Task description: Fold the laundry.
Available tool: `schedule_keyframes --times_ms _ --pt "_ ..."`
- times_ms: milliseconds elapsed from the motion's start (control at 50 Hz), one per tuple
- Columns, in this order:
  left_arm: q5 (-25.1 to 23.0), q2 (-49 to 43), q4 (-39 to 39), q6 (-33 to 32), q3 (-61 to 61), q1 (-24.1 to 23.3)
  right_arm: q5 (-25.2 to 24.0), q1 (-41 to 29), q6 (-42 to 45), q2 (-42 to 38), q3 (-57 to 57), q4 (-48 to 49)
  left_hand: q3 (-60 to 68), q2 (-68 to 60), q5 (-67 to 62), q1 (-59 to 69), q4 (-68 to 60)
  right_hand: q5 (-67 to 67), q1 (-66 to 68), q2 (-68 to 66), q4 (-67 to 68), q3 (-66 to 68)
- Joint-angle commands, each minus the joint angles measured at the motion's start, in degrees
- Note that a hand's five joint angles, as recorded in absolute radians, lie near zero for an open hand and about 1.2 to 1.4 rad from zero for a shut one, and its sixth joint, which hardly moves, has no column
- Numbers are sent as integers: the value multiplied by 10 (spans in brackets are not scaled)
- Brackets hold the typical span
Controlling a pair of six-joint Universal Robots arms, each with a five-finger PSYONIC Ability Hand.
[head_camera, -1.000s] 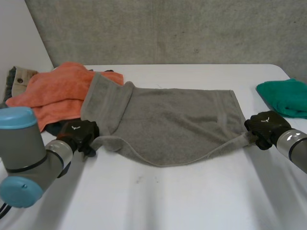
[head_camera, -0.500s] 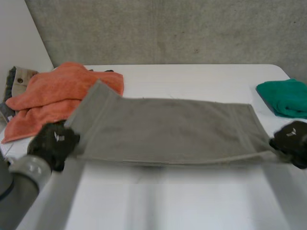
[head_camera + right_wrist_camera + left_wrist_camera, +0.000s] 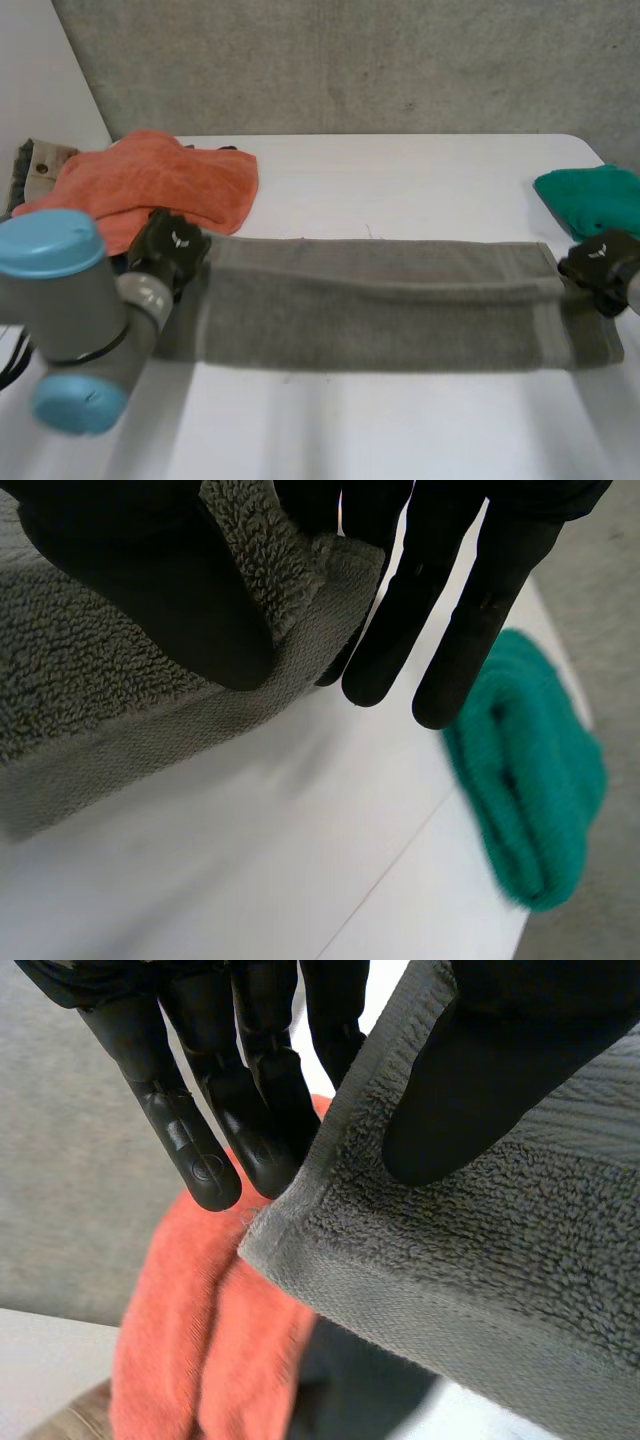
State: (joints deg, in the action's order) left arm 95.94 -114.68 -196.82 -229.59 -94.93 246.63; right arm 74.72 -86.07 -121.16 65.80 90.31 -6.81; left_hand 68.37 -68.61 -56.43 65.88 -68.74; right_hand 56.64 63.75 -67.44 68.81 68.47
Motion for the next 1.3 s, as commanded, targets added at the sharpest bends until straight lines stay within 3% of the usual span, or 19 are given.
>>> schedule_keyframes --times_ms 20,200,220,260,280,360,480,580,680,720,780,900,1120,1160,1200,1300 --pt "43 -133 -49 -6 130 -19 38 -26 -26 -76 -72 98 116 -114 -136 141 -113 134 162 -126 112 115" --pt "43 -259 -63 -72 271 -34 73 -50 -33 -184 -209 129 116 -114 -136 141 -113 134 162 -126 112 115" --pt "43 -266 -68 -78 279 -38 77 -52 -33 -192 -217 136 116 -114 -136 141 -113 83 111 -75 61 64" --pt "43 -274 -80 -89 288 -47 92 -59 -32 -205 -232 151 -293 296 274 -268 297 -537 -508 545 -559 -555" --pt "47 -276 -97 -92 290 -55 110 -64 -36 -214 -239 164 -584 586 564 -559 587 -566 -538 574 -588 -585" --pt "62 -261 -152 -97 285 -71 138 -71 -64 -197 -231 180 -583 586 564 -558 587 -566 -538 574 -588 -585" --pt "74 -190 -182 -89 230 -80 118 -60 -113 -105 -165 175 -584 586 564 -559 587 -566 -538 574 -588 -585" --pt "74 -127 -182 -79 165 -81 33 -23 -135 -4 -71 147 -583 586 564 -558 587 -566 -538 574 -588 -585" --pt "71 -52 -180 -19 77 -83 -34 13 -147 47 -7 80 -583 586 564 -558 587 -566 -538 574 -588 -585" --pt "70 -36 -179 7 56 -84 -51 19 -151 50 8 60 -583 586 564 -558 587 -562 -533 570 -584 -581" --pt "70 -11 -175 58 19 -84 -74 34 -154 50 43 49 -582 584 562 -557 585 -455 -426 463 -477 -473" --pt "69 22 -172 132 -29 -84 -97 45 -154 42 82 84 -575 577 555 -550 579 -401 -372 409 -423 -419" --pt "66 35 -159 148 -50 -84 -92 59 -149 -26 77 128 -575 577 555 -550 579 -303 -274 311 -325 -322" --pt "66 34 -159 148 -50 -84 -92 64 -149 -42 72 128 -575 577 555 -550 579 -141 -112 149 -163 -159" --pt "66 34 -159 148 -50 -85 -91 68 -151 -47 66 130 -575 577 555 -550 579 132 161 -124 111 114" --pt "66 37 -158 148 -50 -85 -74 89 -148 -52 58 133 -575 577 555 -550 579 134 162 -126 112 115"
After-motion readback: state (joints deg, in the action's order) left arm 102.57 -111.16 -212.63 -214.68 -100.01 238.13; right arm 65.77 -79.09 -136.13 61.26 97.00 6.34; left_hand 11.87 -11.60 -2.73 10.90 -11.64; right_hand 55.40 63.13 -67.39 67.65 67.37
